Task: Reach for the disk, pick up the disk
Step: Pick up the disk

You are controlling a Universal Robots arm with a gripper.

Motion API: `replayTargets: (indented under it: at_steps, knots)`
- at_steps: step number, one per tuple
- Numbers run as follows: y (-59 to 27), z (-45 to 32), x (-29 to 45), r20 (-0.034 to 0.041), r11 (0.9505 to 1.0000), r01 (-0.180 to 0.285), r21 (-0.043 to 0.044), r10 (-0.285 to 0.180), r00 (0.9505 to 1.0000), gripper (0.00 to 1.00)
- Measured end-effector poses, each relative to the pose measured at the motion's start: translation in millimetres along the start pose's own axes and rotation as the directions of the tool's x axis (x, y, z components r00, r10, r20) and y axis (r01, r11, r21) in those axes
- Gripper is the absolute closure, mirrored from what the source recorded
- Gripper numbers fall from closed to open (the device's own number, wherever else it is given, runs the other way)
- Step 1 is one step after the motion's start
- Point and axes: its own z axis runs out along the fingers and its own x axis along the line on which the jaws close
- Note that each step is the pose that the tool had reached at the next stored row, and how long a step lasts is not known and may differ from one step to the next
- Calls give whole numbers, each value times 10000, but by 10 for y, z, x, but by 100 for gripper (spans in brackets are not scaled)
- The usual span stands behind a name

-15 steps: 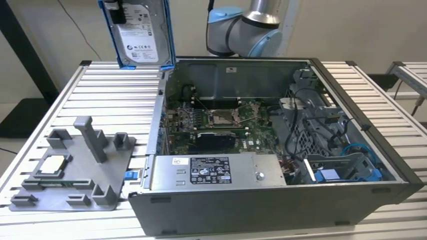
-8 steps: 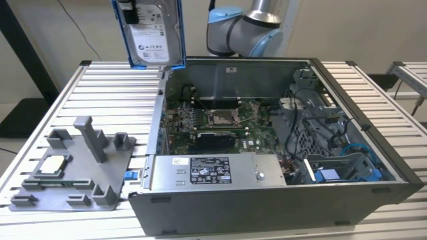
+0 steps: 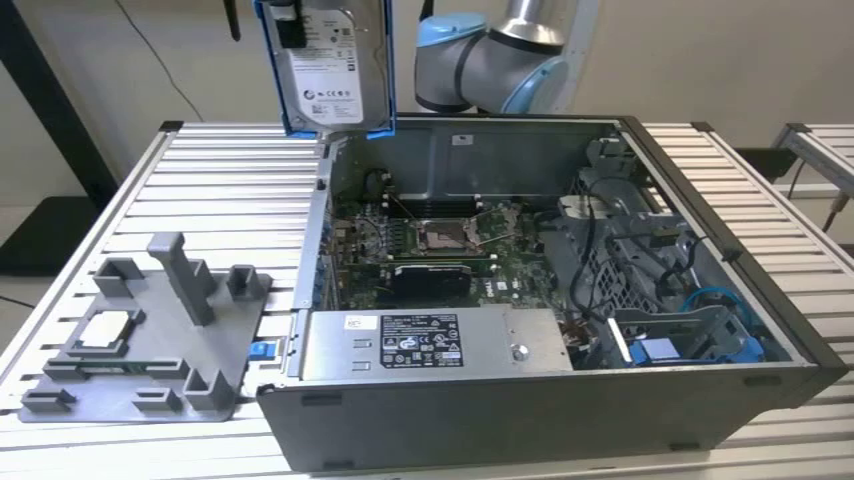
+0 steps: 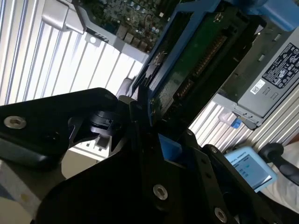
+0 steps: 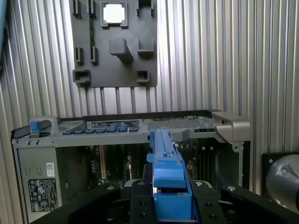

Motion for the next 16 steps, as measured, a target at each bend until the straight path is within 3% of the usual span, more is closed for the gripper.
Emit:
replayTargets:
  at_steps: [16]
  knots:
    - [-401,22,-32,2,10000,47,-1,-47,10000,100]
